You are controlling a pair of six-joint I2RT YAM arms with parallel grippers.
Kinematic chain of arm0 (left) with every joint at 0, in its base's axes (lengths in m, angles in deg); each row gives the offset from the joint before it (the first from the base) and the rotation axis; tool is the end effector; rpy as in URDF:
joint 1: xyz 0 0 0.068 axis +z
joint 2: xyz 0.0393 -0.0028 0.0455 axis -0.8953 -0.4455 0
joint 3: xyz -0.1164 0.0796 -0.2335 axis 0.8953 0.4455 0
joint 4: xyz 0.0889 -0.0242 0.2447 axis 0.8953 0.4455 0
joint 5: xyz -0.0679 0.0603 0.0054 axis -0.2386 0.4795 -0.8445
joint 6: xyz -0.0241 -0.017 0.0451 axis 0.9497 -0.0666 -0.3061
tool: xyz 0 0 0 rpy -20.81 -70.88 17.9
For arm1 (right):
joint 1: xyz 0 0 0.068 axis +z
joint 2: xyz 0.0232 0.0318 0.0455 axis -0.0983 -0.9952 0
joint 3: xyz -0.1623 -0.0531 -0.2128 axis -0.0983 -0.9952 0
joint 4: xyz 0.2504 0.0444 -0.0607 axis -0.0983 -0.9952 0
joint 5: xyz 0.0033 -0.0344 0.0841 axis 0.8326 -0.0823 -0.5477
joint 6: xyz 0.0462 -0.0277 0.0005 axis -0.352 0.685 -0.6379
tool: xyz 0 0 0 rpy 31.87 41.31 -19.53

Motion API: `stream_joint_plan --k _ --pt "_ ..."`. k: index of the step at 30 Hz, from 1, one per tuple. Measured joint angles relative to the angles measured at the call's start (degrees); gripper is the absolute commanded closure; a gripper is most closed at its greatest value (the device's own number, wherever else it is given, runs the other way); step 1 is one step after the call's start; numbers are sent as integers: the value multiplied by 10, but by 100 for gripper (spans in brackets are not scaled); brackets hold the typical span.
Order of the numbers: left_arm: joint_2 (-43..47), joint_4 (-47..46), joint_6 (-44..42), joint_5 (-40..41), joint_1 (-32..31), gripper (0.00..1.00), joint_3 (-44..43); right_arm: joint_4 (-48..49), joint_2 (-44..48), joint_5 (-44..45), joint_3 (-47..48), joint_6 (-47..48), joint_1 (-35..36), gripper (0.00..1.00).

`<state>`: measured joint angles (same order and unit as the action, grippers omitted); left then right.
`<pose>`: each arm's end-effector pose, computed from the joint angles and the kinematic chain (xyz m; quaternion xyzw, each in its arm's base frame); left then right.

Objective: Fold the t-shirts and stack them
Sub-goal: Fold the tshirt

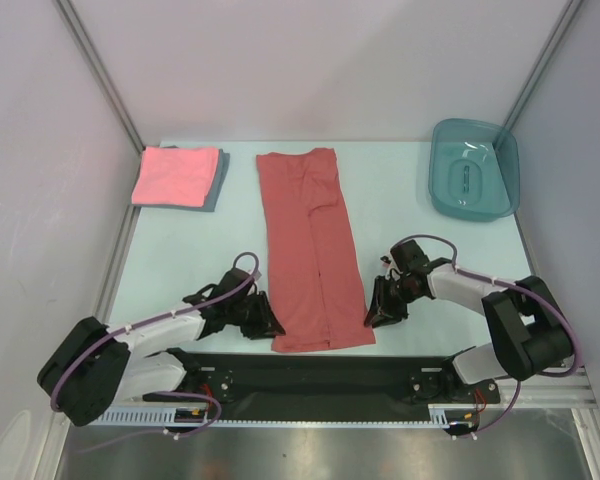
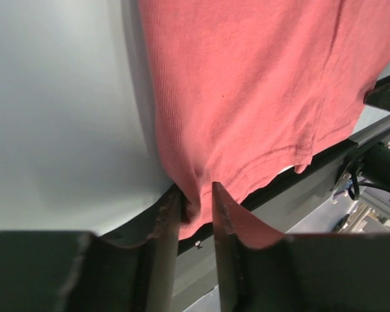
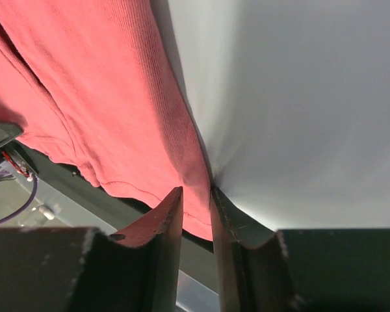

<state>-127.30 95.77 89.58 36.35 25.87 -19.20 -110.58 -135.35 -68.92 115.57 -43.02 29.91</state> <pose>0.1374 -0.1204 0.1292 -0.0959 0.9404 -0.3151 0.0845 0.1947 0.1064 0.1338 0.0072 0.9597 0.2806 0.0133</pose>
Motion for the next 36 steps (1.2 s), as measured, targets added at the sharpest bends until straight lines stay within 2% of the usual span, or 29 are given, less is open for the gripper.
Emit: stream_joint_plan --k 1,2,4,5,7,13,17,24,32,36 --pt "-5 -4 -1 0 0 74 1 3 -4 -4 0 0 0 76" --pt "-9 -8 -1 -2 0 81 1 5 -6 -6 0 0 0 87" --pt "-10 -10 -1 -1 0 87 4 10 -13 -7 0 3 0 100" --pt "-10 -10 -1 0 0 94 5 12 -16 -10 0 3 0 100" --pt "-4 -8 -1 2 0 100 6 11 -16 -10 0 5 -1 100" --pt "57 71 -16 50 0 99 -2 -35 5 13 34 22 0 100" --pt "73 143 -43 87 1 100 -71 -73 7 29 118 40 0 100" --pt "-11 185 -111 112 38 100 -243 -89 -37 33 248 56 0 100" --pt "-121 209 -178 93 135 100 -333 -120 -154 34 374 73 -5 100" --pt "-183 207 -205 79 156 100 -388 -131 -228 35 464 86 -16 100"
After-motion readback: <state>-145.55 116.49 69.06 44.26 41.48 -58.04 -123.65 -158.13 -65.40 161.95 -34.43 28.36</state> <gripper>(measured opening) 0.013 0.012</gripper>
